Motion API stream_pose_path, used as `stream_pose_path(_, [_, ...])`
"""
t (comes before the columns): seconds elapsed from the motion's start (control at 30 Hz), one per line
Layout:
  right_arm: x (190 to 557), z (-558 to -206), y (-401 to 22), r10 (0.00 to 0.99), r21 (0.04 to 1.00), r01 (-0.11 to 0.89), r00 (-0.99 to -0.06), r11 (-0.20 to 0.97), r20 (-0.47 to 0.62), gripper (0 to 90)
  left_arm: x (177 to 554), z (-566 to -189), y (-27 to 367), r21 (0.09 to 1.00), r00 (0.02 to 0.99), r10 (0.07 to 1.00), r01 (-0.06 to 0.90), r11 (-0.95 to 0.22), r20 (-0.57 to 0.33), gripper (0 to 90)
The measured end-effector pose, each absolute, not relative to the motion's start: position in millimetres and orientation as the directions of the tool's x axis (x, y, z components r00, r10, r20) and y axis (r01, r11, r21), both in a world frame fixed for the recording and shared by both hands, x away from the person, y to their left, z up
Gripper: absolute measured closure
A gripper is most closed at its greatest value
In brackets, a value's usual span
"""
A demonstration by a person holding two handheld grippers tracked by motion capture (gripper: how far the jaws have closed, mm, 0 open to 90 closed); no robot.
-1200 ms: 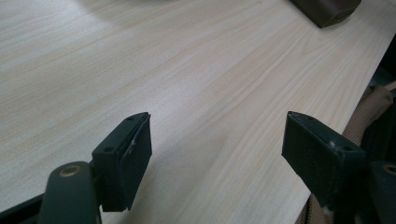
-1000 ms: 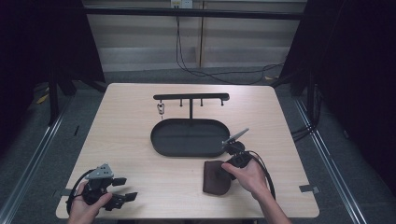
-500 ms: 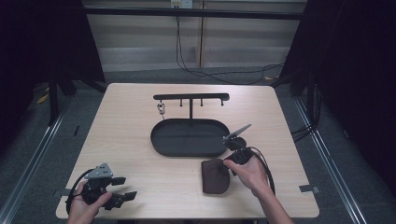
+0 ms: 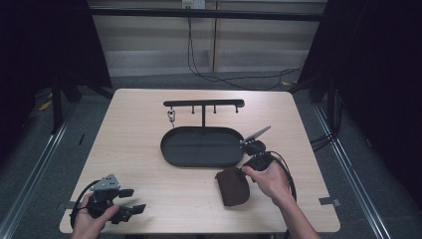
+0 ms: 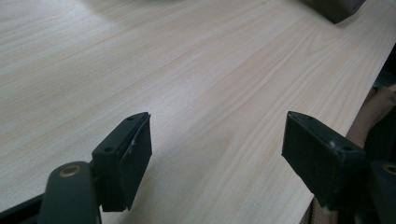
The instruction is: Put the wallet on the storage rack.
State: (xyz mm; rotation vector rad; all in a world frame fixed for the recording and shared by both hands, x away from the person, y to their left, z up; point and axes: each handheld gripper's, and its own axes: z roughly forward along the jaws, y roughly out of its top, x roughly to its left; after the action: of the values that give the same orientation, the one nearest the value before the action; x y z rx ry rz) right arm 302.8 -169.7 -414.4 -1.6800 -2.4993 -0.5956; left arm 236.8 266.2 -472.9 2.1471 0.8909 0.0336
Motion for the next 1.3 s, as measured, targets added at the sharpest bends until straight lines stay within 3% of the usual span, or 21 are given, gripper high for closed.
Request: stream_pose_path(1.3, [318.2, -353.0, -184.7, 0.912, 0.21, 0.912, -0.386, 0.354, 0.137, 83.3, 238.5, -469.7, 270.5, 0.692, 0.742, 0.615, 0.591, -0.414, -0.266, 22.3])
